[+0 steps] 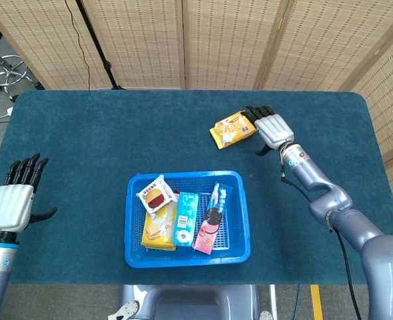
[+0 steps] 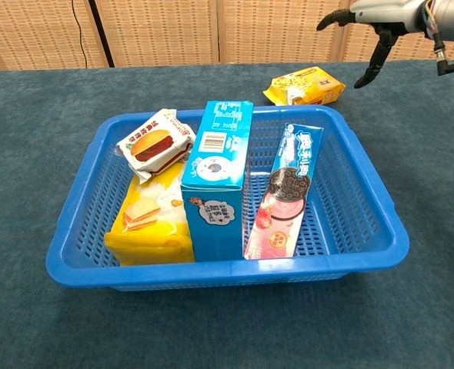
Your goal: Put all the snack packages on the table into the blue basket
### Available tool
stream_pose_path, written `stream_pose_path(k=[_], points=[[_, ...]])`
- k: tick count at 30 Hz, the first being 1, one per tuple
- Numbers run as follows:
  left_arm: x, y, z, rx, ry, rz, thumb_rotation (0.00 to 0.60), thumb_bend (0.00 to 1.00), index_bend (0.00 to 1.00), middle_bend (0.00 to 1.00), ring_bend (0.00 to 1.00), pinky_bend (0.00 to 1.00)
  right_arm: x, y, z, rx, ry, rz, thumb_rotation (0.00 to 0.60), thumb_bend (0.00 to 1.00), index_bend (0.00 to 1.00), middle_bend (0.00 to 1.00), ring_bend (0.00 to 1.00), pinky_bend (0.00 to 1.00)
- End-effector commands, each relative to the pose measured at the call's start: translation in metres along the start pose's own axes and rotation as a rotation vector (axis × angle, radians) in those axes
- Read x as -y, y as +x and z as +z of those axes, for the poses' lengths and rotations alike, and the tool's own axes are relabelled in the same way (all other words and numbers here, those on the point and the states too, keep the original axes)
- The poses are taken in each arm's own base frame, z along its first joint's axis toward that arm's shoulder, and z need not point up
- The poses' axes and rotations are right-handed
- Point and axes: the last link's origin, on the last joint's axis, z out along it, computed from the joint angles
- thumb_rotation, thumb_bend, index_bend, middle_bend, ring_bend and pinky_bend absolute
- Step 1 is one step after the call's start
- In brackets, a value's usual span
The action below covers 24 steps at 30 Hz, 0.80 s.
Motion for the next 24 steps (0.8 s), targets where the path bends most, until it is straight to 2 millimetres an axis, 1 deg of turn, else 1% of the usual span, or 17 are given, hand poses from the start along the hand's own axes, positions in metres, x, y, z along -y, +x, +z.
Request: stream_pose_path(k=[1, 6, 12, 13, 14, 21, 23, 24], points=[[0.000, 0.000, 0.000, -0.008, 0.003, 0.002, 0.600, 0.00, 0.00, 0.00, 0.00, 0.00, 0.014, -0.013, 0.020, 0.043, -0.009, 0.002, 0.600, 0.00, 0.00, 0.00, 0.00, 0.00], [0.000, 0.000, -0.001, -0.016, 0.005, 0.010, 0.600, 0.00, 0.00, 0.00, 0.00, 0.00, 0.023, -0.024, 0.034, 0.078, -0.038, 0.012, 0.600, 0.00, 0.00, 0.00, 0.00, 0.00], [0.000, -0.003, 0.001, -0.018, 0.012, 0.023, 0.600, 0.00, 0.00, 0.00, 0.00, 0.00, 0.041, -0.025, 0.051, 0.087, -0.054, 0.027, 0.600, 0.00, 0.00, 0.00, 0.00, 0.01], [0.002, -0.005, 0.001, -0.011, 0.020, 0.030, 0.600, 0.00, 0.00, 0.00, 0.00, 0.00, 0.049, -0.026, 0.057, 0.106, -0.073, 0.037, 0.600, 0.00, 0.00, 0.00, 0.00, 0.01], [0.002, -0.005, 0.002, -0.010, 0.023, 0.031, 0.600, 0.00, 0.00, 0.00, 0.00, 0.00, 0.050, -0.027, 0.060, 0.115, -0.088, 0.033, 0.600, 0.00, 0.00, 0.00, 0.00, 0.01], [0.004, -0.007, 0.003, -0.013, 0.037, 0.037, 0.600, 0.00, 0.00, 0.00, 0.00, 0.00, 0.053, -0.034, 0.064, 0.166, -0.148, 0.014, 0.600, 0.00, 0.00, 0.00, 0.00, 0.01], [0.004, -0.008, 0.003, -0.010, 0.037, 0.038, 0.600, 0.00, 0.00, 0.00, 0.00, 0.00, 0.055, -0.036, 0.065, 0.166, -0.146, 0.004, 0.600, 0.00, 0.00, 0.00, 0.00, 0.02], [0.003, -0.009, 0.004, -0.010, 0.036, 0.037, 0.600, 0.00, 0.00, 0.00, 0.00, 0.00, 0.057, -0.037, 0.066, 0.161, -0.141, 0.000, 0.600, 0.00, 0.00, 0.00, 0.00, 0.04]])
